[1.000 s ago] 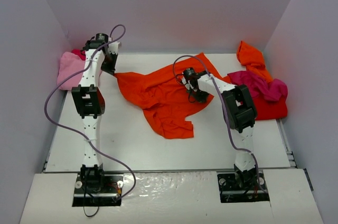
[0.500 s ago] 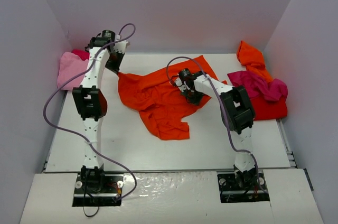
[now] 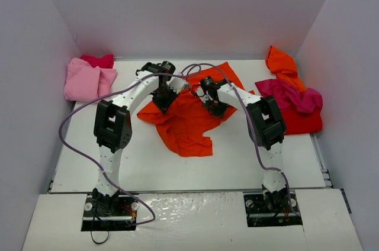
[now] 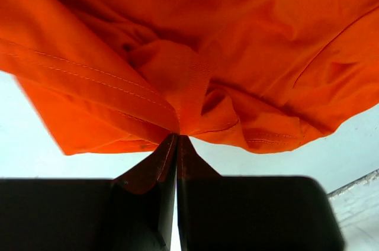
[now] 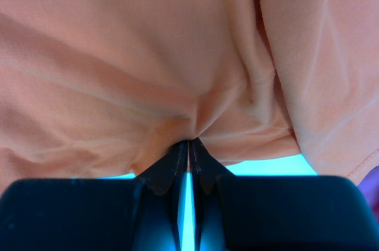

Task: Fold and stack the t-shirts
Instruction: Flatten out the tshirt

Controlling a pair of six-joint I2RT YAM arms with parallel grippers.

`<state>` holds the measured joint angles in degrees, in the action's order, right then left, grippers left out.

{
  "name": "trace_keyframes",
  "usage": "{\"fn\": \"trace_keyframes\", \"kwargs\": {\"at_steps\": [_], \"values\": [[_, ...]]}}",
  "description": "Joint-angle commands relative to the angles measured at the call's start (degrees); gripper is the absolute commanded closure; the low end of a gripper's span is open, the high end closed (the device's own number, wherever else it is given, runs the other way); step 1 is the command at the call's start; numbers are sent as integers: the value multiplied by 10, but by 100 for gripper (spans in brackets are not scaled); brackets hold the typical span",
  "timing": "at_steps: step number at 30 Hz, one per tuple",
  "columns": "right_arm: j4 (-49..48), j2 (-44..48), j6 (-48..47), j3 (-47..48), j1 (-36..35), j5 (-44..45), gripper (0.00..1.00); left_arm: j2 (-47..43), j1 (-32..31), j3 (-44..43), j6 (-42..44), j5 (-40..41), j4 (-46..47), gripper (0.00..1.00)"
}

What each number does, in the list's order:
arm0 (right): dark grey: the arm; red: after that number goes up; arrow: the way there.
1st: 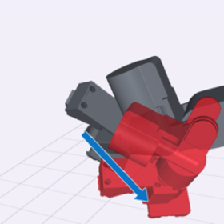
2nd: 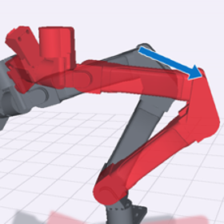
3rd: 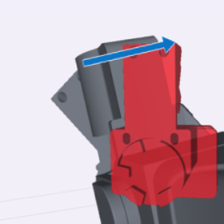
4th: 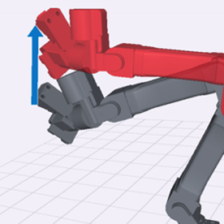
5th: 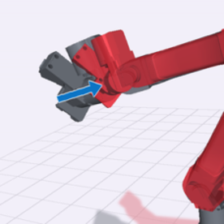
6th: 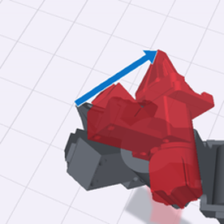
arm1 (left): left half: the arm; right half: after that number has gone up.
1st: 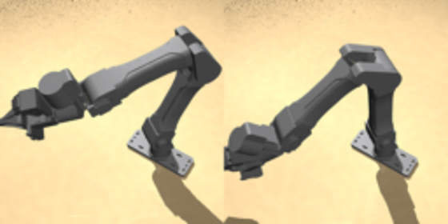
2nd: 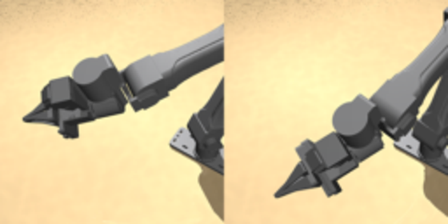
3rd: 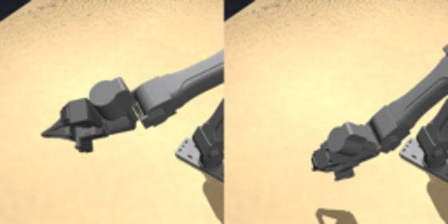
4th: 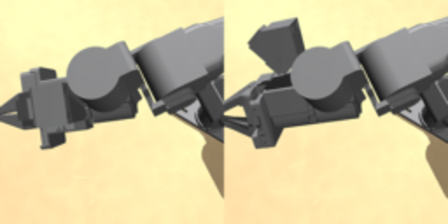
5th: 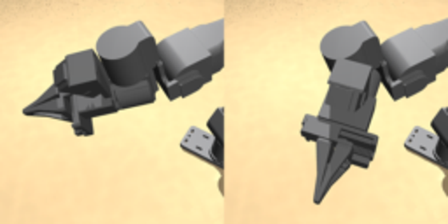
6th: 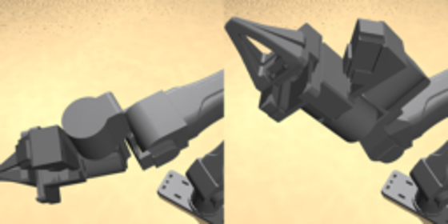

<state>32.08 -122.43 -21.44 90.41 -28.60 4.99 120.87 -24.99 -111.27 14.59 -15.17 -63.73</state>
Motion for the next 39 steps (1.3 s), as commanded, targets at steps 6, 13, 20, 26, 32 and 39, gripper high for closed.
{"fn": "trace_keyframes", "kwargs": {"at_steps": [6,13,20,26,32,39], "values": [[15,7,-4,-3,-3,-4,97,-11,-20,60,-18,80,75,100],[11,6,-3,-6,-3,3,97,-49,-23,90,-61,119,121,85],[11,7,-3,-9,-4,5,97,-91,-23,107,-71,110,132,51],[10,8,-3,-10,-3,6,97,-112,-19,98,-74,100,121,47],[9,11,-2,-11,-4,9,97,-92,-14,84,-70,86,113,46],[8,9,-4,-13,-3,13,97,-70,-9,73,-71,74,106,47]]}}
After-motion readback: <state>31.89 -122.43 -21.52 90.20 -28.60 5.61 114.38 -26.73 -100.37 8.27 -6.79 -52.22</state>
